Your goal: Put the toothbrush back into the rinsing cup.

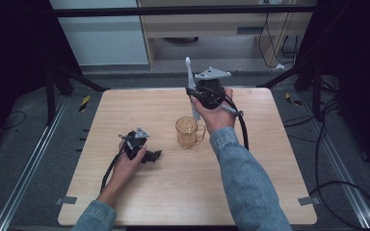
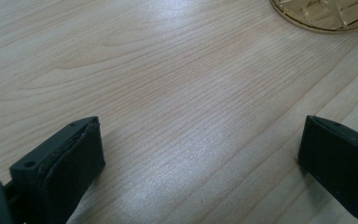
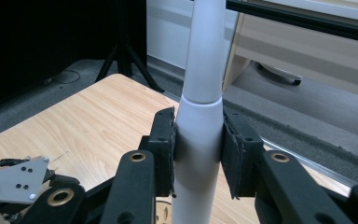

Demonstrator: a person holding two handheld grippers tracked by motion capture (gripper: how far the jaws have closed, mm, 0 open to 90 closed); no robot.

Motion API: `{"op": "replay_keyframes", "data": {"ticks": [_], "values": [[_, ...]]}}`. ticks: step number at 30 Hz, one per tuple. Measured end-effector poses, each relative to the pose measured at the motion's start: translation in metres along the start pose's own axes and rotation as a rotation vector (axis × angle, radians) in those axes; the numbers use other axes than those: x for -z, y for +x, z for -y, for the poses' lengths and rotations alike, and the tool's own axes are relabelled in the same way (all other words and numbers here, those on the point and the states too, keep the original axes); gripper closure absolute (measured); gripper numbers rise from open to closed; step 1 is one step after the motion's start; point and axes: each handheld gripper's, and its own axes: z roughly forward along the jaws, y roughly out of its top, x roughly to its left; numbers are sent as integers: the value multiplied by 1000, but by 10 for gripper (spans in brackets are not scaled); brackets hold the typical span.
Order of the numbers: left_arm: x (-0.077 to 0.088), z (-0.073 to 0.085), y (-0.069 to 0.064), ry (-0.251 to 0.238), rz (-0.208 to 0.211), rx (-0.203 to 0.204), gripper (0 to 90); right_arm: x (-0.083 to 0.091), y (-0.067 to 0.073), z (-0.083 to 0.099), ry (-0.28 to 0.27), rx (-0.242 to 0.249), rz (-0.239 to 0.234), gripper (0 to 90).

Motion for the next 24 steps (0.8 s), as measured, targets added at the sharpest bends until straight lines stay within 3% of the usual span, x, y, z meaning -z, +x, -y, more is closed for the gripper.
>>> {"op": "replay_keyframes", "data": {"ticks": [10,16,24], "values": [[0,0,0,-2,0,0,0,-11,4,3,15,-7,-18,674],[0,0,0,-2,0,-1,0,-30,9,15,49,-11,-34,674],[0,0,0,-1,1,-1,0,-41,13,20,62,-26,-50,674]]}}
